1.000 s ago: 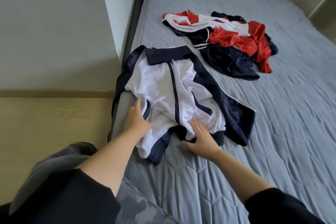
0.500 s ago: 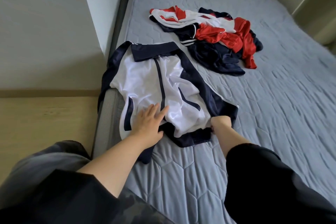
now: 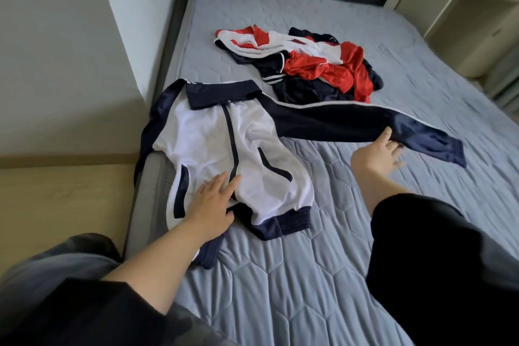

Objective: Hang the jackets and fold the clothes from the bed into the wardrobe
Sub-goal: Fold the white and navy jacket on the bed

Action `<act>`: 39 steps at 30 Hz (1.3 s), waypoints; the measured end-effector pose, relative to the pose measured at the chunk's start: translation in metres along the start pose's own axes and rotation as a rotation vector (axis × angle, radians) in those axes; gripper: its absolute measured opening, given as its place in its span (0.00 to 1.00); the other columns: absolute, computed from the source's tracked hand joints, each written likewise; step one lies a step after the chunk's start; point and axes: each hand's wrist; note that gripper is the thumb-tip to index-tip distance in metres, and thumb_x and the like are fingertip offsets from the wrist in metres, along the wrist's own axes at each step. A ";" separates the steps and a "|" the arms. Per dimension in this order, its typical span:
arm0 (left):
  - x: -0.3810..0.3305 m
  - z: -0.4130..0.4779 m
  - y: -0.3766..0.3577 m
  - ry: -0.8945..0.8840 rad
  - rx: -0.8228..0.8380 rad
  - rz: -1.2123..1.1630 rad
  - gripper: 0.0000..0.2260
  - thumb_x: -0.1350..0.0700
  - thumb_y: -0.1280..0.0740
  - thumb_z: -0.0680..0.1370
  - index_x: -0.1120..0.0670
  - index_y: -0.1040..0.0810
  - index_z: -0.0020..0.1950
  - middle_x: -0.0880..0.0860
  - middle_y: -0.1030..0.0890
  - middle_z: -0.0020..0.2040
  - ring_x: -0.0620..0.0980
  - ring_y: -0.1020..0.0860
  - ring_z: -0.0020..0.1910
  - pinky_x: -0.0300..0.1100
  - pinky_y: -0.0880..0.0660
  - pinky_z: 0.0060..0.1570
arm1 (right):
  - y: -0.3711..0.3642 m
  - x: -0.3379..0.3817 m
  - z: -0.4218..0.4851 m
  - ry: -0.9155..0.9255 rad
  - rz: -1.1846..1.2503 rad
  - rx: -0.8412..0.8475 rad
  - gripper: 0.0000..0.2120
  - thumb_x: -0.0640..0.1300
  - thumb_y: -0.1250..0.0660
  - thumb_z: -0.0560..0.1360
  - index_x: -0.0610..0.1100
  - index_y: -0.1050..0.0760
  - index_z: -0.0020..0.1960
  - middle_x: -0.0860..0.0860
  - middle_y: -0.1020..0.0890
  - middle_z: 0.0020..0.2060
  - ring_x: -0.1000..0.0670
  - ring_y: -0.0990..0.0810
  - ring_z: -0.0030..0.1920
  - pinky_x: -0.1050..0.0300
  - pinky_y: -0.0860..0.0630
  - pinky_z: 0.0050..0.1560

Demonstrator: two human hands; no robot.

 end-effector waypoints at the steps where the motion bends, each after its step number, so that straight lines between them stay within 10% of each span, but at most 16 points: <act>1: 0.000 0.000 -0.001 -0.001 0.000 -0.005 0.36 0.50 0.39 0.77 0.47 0.59 0.78 0.54 0.54 0.79 0.52 0.54 0.77 0.51 0.53 0.75 | -0.007 -0.007 -0.006 -0.034 -0.019 0.066 0.36 0.40 0.41 0.76 0.46 0.58 0.78 0.42 0.45 0.76 0.43 0.49 0.76 0.38 0.50 0.72; 9: 0.003 -0.004 -0.004 0.078 0.082 0.091 0.51 0.44 0.30 0.71 0.45 0.69 0.75 0.55 0.59 0.78 0.54 0.56 0.77 0.51 0.52 0.75 | -0.065 -0.007 -0.089 -0.028 0.165 0.614 0.31 0.46 0.39 0.75 0.39 0.44 0.74 0.41 0.29 0.66 0.39 0.28 0.64 0.51 0.28 0.58; 12: 0.006 -0.011 -0.003 0.189 0.154 0.154 0.59 0.37 0.27 0.66 0.47 0.73 0.74 0.56 0.59 0.78 0.56 0.57 0.77 0.53 0.44 0.72 | -0.077 0.005 -0.117 -0.038 0.229 0.628 0.29 0.53 0.38 0.73 0.40 0.37 0.70 0.44 0.25 0.61 0.42 0.26 0.60 0.50 0.28 0.58; 16: 0.006 -0.016 -0.003 0.243 0.166 0.212 0.54 0.45 0.29 0.69 0.47 0.72 0.74 0.55 0.54 0.76 0.56 0.48 0.75 0.50 0.31 0.62 | -0.081 -0.002 -0.139 -0.039 0.434 0.586 0.07 0.46 0.39 0.72 0.44 0.28 0.47 0.51 0.23 0.37 0.51 0.25 0.36 0.59 0.33 0.31; 20: 0.012 -0.012 0.003 0.255 0.137 -0.154 0.43 0.66 0.36 0.72 0.44 0.58 0.78 0.55 0.36 0.72 0.55 0.27 0.59 0.43 0.26 0.46 | -0.061 -0.010 -0.124 -0.116 0.460 0.800 0.05 0.37 0.34 0.73 0.40 0.25 0.49 0.45 0.21 0.46 0.47 0.21 0.46 0.56 0.25 0.42; 23: 0.039 -0.009 0.020 0.422 0.066 -0.604 0.31 0.69 0.38 0.72 0.50 0.36 0.74 0.55 0.26 0.67 0.55 0.26 0.62 0.45 0.27 0.58 | -0.046 -0.018 -0.098 -0.261 0.534 0.627 0.16 0.40 0.35 0.74 0.40 0.28 0.60 0.46 0.21 0.50 0.45 0.22 0.57 0.58 0.27 0.46; 25: 0.051 -0.012 0.032 0.457 -0.072 -0.384 0.25 0.69 0.38 0.71 0.52 0.28 0.67 0.55 0.25 0.60 0.56 0.27 0.58 0.46 0.26 0.53 | -0.042 -0.022 -0.099 -0.314 0.628 0.396 0.16 0.40 0.37 0.75 0.38 0.29 0.62 0.45 0.23 0.49 0.43 0.22 0.56 0.57 0.29 0.41; 28: 0.038 -0.017 0.046 0.213 -0.208 0.191 0.17 0.68 0.36 0.68 0.52 0.28 0.53 0.53 0.28 0.53 0.54 0.30 0.52 0.43 0.35 0.41 | -0.043 -0.013 -0.130 0.052 0.565 0.155 0.19 0.39 0.37 0.76 0.40 0.31 0.67 0.46 0.25 0.59 0.46 0.26 0.59 0.56 0.30 0.55; 34: -0.004 -0.032 0.017 -0.101 0.043 0.287 0.19 0.55 0.34 0.73 0.52 0.30 0.64 0.52 0.30 0.62 0.54 0.32 0.63 0.47 0.33 0.57 | -0.058 -0.018 -0.215 1.227 0.233 0.179 0.08 0.39 0.36 0.66 0.39 0.23 0.43 0.47 0.23 0.37 0.44 0.24 0.37 0.53 0.26 0.35; 39: 0.002 -0.034 0.014 0.167 0.024 0.413 0.26 0.59 0.34 0.75 0.52 0.39 0.71 0.54 0.34 0.67 0.56 0.34 0.64 0.50 0.30 0.51 | -0.072 -0.013 -0.214 1.079 -0.225 0.322 0.30 0.42 0.31 0.61 0.41 0.26 0.63 0.44 0.24 0.58 0.40 0.25 0.58 0.46 0.32 0.64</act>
Point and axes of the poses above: each hand's wrist, its own z-axis towards the middle knuckle, its own y-axis out of the back of the hand, x = y × z
